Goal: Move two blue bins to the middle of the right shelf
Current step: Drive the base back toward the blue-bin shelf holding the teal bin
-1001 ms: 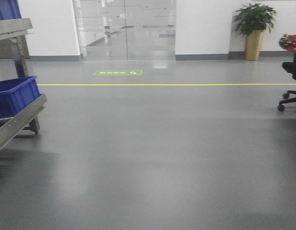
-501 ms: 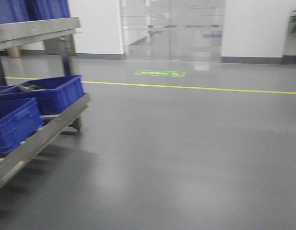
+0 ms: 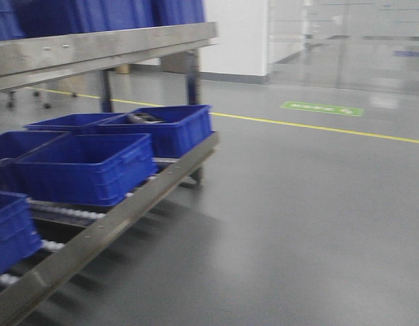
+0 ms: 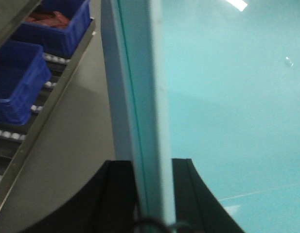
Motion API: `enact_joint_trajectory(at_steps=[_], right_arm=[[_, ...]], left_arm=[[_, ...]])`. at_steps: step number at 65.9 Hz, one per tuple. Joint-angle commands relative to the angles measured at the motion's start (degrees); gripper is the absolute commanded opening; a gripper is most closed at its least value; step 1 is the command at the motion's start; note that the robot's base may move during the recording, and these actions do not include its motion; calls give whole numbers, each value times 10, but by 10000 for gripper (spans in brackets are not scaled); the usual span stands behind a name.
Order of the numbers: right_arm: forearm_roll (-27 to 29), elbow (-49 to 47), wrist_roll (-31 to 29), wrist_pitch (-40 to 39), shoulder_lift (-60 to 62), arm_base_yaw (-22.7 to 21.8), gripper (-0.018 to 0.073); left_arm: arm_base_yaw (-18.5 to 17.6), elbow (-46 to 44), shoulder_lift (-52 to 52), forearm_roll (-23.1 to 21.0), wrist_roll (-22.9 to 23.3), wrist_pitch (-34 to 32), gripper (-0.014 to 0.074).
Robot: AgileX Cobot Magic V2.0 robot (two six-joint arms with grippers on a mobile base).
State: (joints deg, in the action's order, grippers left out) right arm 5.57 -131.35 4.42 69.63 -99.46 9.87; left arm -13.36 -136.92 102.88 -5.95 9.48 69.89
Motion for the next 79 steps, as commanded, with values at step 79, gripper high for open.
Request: enact_joint_trajectory(at_steps=[79], right_arm=[[36,-8,-16,-58,8,5,-166]], left_arm=[[-6,-9,-8,-49,-5,-50,-111]])
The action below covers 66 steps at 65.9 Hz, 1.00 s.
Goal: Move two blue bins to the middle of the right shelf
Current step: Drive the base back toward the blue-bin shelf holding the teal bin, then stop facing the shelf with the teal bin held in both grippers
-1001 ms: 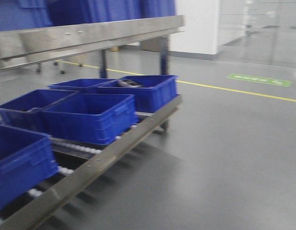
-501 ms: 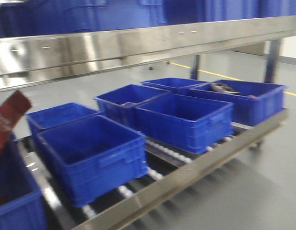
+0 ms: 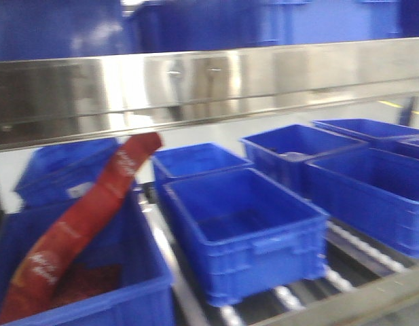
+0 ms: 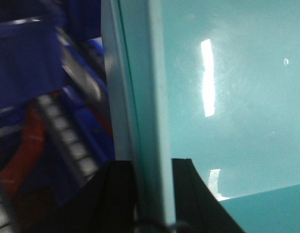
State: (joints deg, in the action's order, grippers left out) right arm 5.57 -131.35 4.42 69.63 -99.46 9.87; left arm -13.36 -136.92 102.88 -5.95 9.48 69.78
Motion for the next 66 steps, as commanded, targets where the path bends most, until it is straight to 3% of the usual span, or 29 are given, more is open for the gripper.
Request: enact_joint_trajectory(at_steps=[1,66], right_arm=[[36,-8,-16,-58,8,5,-166],[36,-8,-16,-58,8,5,-166]], left_arm=[[-6,-9,-8,-49,-5,-49,-111],[-6,-9,-8,-49,-5,-53,-111]])
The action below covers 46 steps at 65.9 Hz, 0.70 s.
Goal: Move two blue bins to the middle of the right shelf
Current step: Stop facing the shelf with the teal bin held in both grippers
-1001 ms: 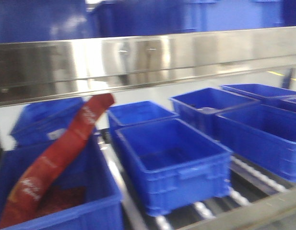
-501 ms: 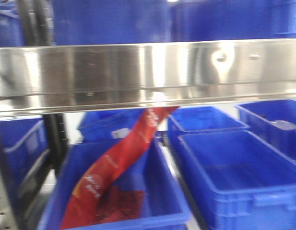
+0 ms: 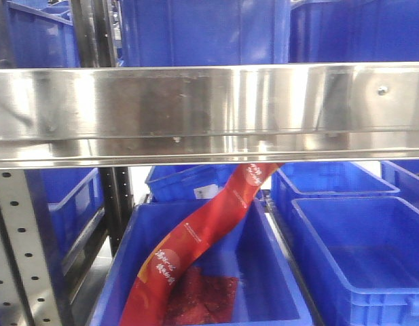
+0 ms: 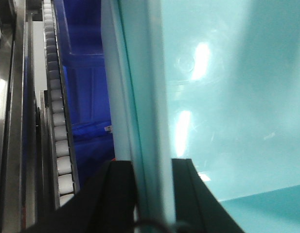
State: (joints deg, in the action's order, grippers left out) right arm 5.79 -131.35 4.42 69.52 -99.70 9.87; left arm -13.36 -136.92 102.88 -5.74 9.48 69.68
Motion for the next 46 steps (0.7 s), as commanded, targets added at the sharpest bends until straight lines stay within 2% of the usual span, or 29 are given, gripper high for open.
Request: enact_joint_trajectory(at_steps=[1,46], right_arm=[[34,-8,-16,-57,10,5,-166],[34,-8,-16,-62,10,5,-166]], left_arm=[[-6,-9,-8,-51,-5,-52,-111],[-6,-9,-8,-51,-5,-63,-111]])
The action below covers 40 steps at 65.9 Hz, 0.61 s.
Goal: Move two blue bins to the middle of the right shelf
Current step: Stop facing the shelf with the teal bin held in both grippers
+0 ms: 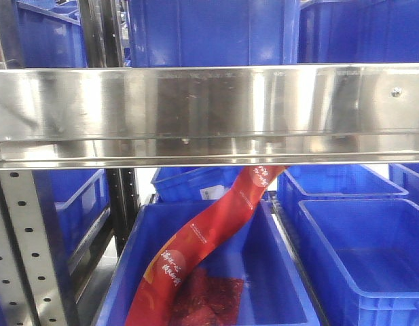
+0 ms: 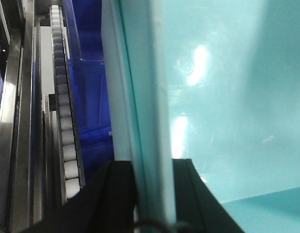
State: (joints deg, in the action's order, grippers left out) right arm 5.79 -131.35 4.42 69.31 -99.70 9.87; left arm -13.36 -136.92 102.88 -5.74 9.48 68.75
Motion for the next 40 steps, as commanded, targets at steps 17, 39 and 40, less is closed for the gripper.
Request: enact_joint_trajectory(at_steps=[17,39,40], right_arm=[[34,-8,-16,-60,10,5,-166],[30,7,-10,-62,-12,5,-167],[28,14,-9,-65,-14,5,-167]], left_arm=[[-6,-9,-8,-51,-5,-56,-111],[-6,9,7,-49,-2,-9,-111],[-6,14,8,-47,-2,-9,-111]])
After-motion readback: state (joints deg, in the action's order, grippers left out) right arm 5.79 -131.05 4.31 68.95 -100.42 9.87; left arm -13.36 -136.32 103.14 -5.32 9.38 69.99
